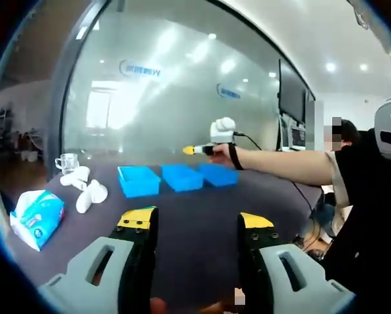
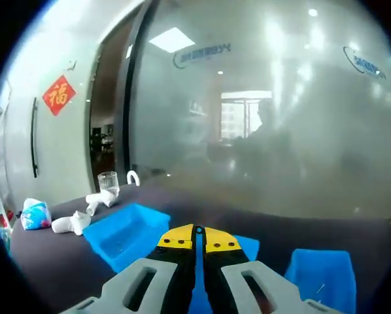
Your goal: Sort the screws, nuts, and washers into the corresponding bins
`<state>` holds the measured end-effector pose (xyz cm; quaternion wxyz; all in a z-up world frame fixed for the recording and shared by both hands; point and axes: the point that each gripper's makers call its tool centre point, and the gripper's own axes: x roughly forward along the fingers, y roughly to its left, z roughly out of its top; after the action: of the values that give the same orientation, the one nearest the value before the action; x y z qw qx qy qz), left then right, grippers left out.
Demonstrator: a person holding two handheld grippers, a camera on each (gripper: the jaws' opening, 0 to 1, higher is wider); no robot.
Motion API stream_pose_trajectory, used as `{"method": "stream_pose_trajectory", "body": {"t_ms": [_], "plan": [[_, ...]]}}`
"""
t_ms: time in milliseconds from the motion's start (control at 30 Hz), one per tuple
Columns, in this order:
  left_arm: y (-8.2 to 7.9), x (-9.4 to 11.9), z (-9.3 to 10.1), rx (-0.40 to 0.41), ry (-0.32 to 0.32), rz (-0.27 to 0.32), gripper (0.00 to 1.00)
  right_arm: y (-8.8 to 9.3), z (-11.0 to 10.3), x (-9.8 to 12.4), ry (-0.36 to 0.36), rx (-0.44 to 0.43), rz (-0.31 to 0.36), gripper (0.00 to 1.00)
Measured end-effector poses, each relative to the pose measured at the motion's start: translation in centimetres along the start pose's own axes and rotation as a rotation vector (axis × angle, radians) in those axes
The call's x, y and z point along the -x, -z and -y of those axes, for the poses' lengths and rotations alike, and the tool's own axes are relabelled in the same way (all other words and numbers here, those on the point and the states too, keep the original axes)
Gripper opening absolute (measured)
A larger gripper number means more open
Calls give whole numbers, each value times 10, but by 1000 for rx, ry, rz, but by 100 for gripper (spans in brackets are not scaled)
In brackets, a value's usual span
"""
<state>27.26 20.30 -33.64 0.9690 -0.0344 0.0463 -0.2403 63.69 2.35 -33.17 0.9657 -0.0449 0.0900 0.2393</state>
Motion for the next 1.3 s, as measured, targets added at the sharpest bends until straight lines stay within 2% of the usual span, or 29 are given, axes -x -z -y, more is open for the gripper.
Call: {"method": "stream_pose_trajectory", "body": {"t_ms": [133, 200, 233, 333, 467, 667, 700, 900, 1000, 1133, 1233, 1300], "plan": [[0, 0, 1, 3, 6, 4, 47, 2, -1, 2, -5, 25, -7, 6], [-1, 0, 3, 1, 12, 6, 48, 0, -2, 2, -9, 31, 4, 21], [-1, -1, 3, 0, 14, 6, 48, -3, -5, 7, -17, 43, 17, 25], [-2, -1, 2, 0, 12, 10, 48, -5, -7, 19, -15, 70, 28, 28], [-7, -1, -1, 1, 7, 24, 48, -4, -19, 45, -75, 33, 36, 34], [-12, -4, -5, -20, -2, 32, 49, -4, -29, 112, -113, 40, 89, 39], [-13, -4, -5, -22, -2, 32, 49, -3, -29, 131, -114, 32, 112, 39], [-14, -8, -8, -38, -13, 28, 49, 13, -20, 207, -105, 28, 144, 41], [-18, -7, -9, -32, -20, 41, 49, 24, -9, 251, -74, 24, 162, 43], [-17, -3, -17, -26, -41, 46, 49, 33, 9, 298, -9, 7, 180, 45], [-14, -1, -21, -23, -52, 37, 49, 36, 30, 329, 59, -4, 215, 46], [-13, 0, -23, -13, -56, 37, 49, 44, 40, 345, 84, -9, 211, 47]]}}
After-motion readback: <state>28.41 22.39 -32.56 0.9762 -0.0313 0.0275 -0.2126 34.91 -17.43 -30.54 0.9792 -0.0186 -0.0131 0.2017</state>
